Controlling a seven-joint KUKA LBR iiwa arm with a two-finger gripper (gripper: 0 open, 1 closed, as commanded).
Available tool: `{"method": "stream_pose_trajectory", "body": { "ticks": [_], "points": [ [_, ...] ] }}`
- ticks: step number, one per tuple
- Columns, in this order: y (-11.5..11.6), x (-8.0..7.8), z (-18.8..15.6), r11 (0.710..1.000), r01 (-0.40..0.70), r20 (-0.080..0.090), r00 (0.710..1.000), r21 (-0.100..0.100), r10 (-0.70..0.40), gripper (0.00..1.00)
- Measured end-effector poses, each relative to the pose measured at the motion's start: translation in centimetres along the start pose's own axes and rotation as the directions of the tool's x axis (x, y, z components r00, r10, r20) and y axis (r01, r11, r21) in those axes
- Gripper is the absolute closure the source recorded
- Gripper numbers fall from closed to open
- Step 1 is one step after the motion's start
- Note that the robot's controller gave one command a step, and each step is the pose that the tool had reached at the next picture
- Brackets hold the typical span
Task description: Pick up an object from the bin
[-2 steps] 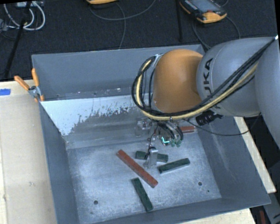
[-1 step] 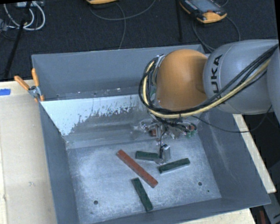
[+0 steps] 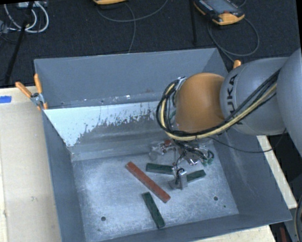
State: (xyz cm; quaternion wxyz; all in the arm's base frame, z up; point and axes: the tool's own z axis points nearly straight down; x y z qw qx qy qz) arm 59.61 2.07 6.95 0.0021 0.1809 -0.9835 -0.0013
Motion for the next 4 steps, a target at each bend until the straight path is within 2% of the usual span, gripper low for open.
{"method": "stream_pose_trajectory", "body": {
  "ticks": [1,2,3,4],
  "points": [
    [-0.1,-0.2,-0.4,1.0,-0.002,0.003,1.0,0.001,0.002,1.0],
    [-1.3,2.2,-0.8,0.9,0.436,0.005,0.9,0.005,-0.436,1.0],
    [-1.3,2.3,-0.7,0.902,0.432,0.003,0.902,0.003,-0.432,0.0],
    [-1.3,2.3,-0.7,0.902,0.431,0.003,0.902,0.003,-0.431,1.0]
  ]
}}
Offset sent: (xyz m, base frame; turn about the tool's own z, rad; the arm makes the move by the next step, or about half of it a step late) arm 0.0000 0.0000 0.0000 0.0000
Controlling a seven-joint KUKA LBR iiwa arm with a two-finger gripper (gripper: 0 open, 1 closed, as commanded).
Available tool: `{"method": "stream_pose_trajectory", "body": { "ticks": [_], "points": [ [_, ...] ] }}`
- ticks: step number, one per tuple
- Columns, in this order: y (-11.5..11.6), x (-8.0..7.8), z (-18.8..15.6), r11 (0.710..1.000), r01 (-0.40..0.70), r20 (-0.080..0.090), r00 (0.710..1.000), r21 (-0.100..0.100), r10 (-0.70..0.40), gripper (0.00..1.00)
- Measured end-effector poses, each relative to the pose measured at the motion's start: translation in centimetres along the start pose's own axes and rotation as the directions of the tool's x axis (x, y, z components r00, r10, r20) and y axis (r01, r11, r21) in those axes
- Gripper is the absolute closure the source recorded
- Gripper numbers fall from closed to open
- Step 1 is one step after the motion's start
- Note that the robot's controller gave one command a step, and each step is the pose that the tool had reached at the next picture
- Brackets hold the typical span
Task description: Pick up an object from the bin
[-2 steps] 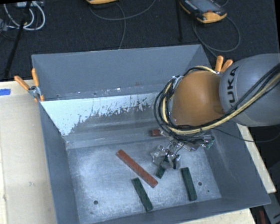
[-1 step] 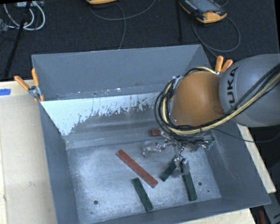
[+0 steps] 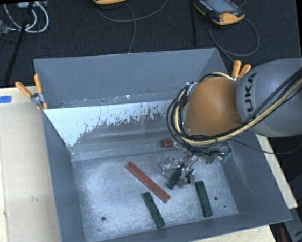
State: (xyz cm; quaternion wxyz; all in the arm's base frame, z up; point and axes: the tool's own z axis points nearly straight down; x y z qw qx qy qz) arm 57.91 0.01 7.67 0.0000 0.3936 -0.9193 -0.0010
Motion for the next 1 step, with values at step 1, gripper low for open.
{"method": "stream_pose_trajectory", "body": {
  "ticks": [1],
  "points": [
    [2.24,0.3,-17.46,1.0,-0.009,0.006,1.0,0.007,0.009,1.0]
  ]
}}
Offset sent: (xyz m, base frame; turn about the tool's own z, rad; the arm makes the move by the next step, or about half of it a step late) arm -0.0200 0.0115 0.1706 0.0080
